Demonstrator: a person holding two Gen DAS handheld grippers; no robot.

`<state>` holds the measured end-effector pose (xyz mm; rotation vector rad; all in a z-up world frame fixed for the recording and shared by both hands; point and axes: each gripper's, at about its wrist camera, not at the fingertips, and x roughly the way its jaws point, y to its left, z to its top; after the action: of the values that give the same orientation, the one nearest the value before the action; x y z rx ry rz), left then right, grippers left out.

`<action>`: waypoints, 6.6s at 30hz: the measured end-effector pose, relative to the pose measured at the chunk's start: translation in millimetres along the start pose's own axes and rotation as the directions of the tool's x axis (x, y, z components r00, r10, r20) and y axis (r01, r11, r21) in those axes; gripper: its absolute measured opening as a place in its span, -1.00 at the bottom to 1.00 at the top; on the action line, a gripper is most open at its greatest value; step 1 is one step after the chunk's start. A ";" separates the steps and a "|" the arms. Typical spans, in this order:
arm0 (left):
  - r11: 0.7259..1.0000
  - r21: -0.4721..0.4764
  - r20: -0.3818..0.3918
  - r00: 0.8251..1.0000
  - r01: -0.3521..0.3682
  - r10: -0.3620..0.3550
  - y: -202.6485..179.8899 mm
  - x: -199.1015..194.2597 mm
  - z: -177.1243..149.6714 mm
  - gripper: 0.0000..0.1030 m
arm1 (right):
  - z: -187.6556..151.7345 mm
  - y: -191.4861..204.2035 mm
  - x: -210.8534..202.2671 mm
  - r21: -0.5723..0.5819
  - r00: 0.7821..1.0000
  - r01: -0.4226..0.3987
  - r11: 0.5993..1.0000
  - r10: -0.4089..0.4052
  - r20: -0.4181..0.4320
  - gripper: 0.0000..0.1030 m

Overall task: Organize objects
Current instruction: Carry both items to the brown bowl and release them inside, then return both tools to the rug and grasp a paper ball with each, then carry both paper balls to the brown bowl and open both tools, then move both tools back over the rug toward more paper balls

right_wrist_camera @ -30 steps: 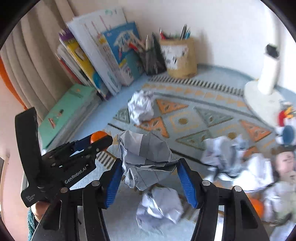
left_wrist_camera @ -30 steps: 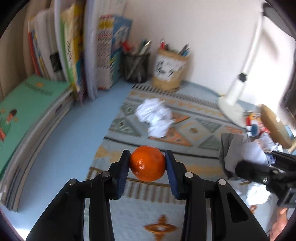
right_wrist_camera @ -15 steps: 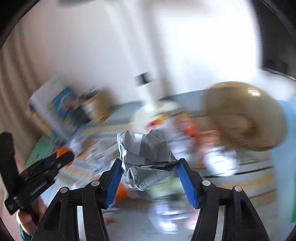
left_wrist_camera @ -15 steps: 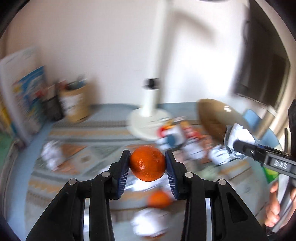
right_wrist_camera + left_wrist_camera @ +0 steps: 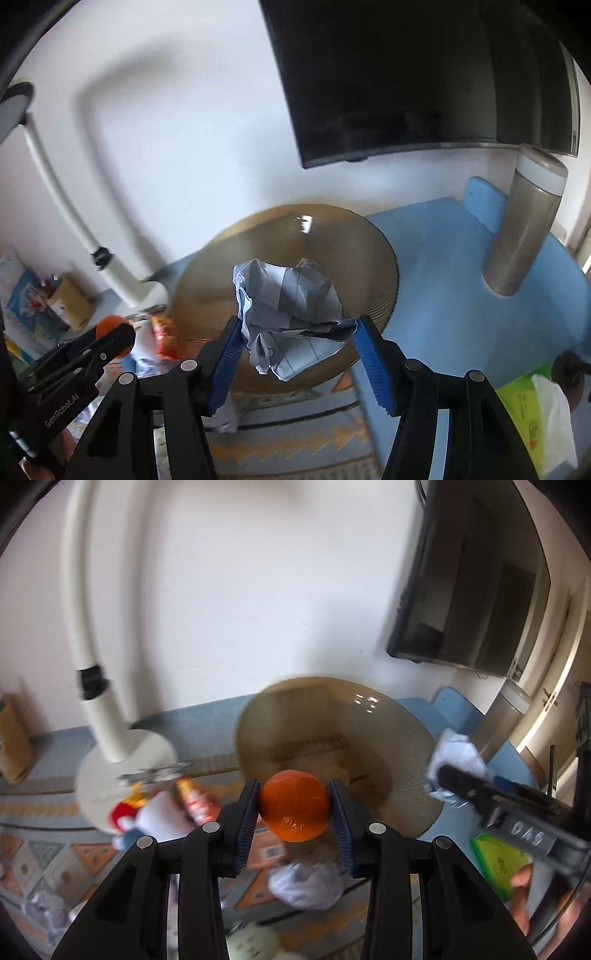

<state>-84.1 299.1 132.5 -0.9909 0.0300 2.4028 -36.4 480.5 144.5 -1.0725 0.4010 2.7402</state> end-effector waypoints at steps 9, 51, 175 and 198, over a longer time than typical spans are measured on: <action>0.999 -0.031 -0.038 0.999 0.025 -0.027 -8.8 41.4 6.8 -0.11 | -1.7 -12.4 31.5 -0.004 0.998 0.041 0.999 -0.042 -0.037 0.33; 0.802 -0.524 0.046 0.931 -0.286 0.362 287.3 -186.3 -239.8 0.99 | -161.5 75.3 -21.6 -0.245 0.997 -0.045 0.968 0.059 0.052 0.97; 0.963 -0.204 0.214 0.952 -0.174 0.218 102.4 -162.0 -116.0 0.99 | -87.1 3.9 -20.0 -0.009 0.993 -0.119 0.993 0.119 -0.012 0.68; 0.846 -0.365 0.012 0.907 -0.387 0.420 206.0 -152.1 -222.9 0.99 | -162.3 36.7 -14.1 -0.058 0.993 -0.118 0.991 0.119 0.020 0.82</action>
<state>49.7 3.1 33.8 -1.1216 -0.2656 2.9139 68.0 394.7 46.5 -1.0612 0.3977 2.8820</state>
